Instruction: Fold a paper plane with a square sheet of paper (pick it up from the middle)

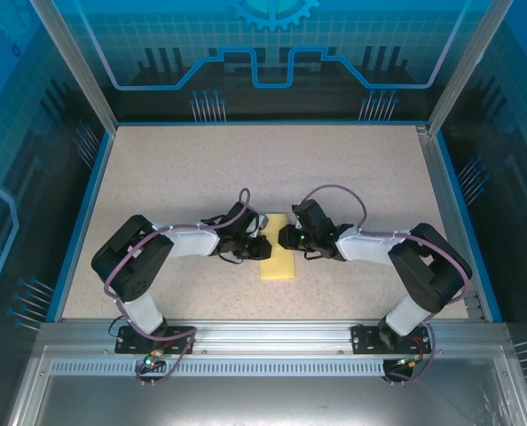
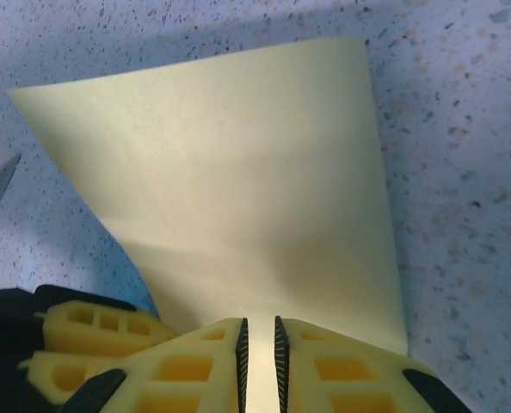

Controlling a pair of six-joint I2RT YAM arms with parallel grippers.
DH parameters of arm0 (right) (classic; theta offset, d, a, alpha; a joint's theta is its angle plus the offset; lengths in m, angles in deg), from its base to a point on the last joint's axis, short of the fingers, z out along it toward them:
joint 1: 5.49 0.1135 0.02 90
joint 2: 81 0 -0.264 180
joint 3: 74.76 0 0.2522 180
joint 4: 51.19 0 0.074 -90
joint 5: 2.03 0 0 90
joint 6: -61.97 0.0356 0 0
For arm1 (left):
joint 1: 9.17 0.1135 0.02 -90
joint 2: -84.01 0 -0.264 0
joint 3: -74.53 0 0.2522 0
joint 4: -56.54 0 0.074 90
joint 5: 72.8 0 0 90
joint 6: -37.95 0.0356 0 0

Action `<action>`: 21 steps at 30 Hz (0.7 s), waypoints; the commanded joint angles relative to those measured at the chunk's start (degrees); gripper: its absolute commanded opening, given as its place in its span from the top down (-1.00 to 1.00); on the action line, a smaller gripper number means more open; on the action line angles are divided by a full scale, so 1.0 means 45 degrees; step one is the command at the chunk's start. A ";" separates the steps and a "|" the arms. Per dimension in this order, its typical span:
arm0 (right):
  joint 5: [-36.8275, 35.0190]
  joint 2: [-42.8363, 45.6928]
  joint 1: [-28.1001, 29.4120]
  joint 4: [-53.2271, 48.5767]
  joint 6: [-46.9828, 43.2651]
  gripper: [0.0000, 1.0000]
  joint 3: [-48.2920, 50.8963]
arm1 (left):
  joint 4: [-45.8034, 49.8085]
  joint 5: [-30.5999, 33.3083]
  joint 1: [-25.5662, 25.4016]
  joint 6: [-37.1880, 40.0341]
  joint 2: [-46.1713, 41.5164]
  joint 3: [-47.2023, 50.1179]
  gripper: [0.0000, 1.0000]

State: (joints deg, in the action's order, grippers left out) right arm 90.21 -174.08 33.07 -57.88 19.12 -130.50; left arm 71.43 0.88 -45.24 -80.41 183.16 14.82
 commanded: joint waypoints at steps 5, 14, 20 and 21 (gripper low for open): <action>0.0442 -0.1475 -0.0307 0.0890 0.0131 0.63 -0.0690 | 0.1449 0.0759 -0.0001 0.0264 0.0270 0.0535 0.66; -0.0886 -0.1914 -0.1091 -0.0454 -0.0203 0.63 -0.0961 | 0.1520 0.0785 0.0023 0.0354 0.0093 0.0676 0.67; -0.1241 -0.1917 -0.1696 -0.0695 -0.0166 0.63 -0.0634 | 0.1469 0.0803 0.0019 0.0353 0.0130 0.0715 0.66; -0.1267 -0.1875 -0.1779 -0.0619 -0.0140 0.63 -0.0566 | 0.1497 0.0813 0.0016 0.0374 0.0118 0.0701 0.66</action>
State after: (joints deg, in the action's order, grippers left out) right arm 91.26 -181.53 28.51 -57.25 19.30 -134.15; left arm 70.92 1.06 -45.24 -80.36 182.94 15.21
